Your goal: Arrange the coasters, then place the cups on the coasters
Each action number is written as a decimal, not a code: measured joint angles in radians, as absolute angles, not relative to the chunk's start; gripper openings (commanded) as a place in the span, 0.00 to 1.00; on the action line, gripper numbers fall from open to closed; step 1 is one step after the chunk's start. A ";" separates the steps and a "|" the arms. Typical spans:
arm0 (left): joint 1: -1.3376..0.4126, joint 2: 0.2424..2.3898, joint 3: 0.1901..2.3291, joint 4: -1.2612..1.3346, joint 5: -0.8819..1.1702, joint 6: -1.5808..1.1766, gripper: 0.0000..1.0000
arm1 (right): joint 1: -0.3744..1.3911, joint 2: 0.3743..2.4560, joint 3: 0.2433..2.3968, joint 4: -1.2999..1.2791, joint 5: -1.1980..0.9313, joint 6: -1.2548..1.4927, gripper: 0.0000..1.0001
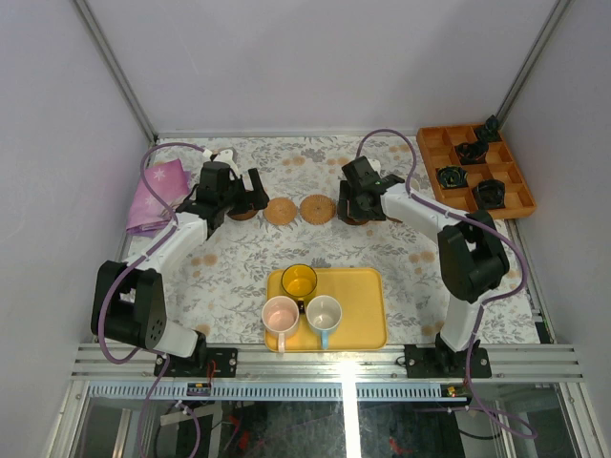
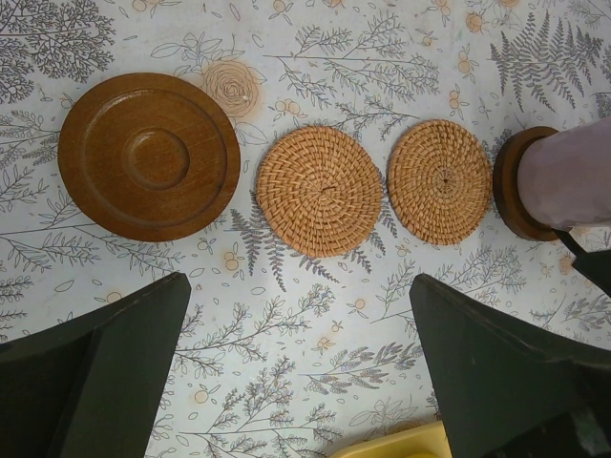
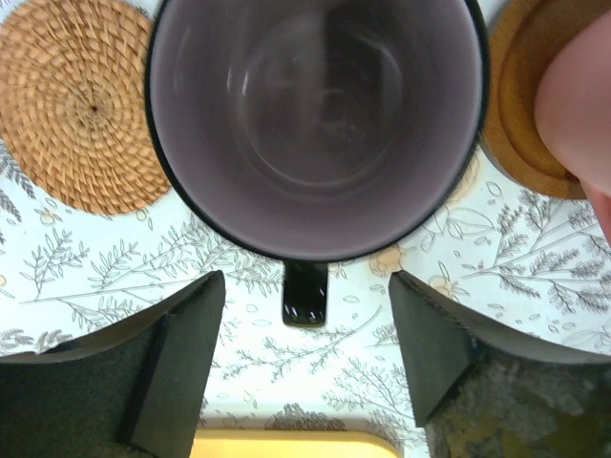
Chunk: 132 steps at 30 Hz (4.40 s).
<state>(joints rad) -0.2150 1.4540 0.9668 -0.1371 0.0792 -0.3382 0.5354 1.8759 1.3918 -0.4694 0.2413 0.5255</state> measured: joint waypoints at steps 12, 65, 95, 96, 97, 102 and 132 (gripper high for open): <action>-0.215 1.450 0.967 -0.137 0.086 -0.338 1.00 | 0.613 1.515 1.117 -0.445 0.223 0.530 1.00; -0.222 1.238 0.858 -0.188 0.162 -0.340 1.00 | 1.455 1.330 0.853 -0.698 0.362 0.991 0.88; -0.223 1.234 0.841 -0.188 0.161 -0.345 1.00 | 1.457 1.327 0.854 -0.638 0.359 0.870 0.00; -0.223 1.234 0.839 -0.189 0.161 -0.345 1.00 | 1.457 1.327 0.856 -0.648 0.364 0.876 0.00; -0.223 1.234 0.839 -0.189 0.161 -0.345 1.00 | 1.457 1.327 0.861 -0.664 0.373 0.884 0.00; -0.223 1.233 0.838 -0.189 0.161 -0.345 1.00 | 1.459 1.327 0.936 -0.792 0.458 0.918 0.00; -0.223 1.322 0.893 -0.227 0.130 -0.314 1.00 | 0.882 1.846 1.610 -0.603 0.606 0.655 0.00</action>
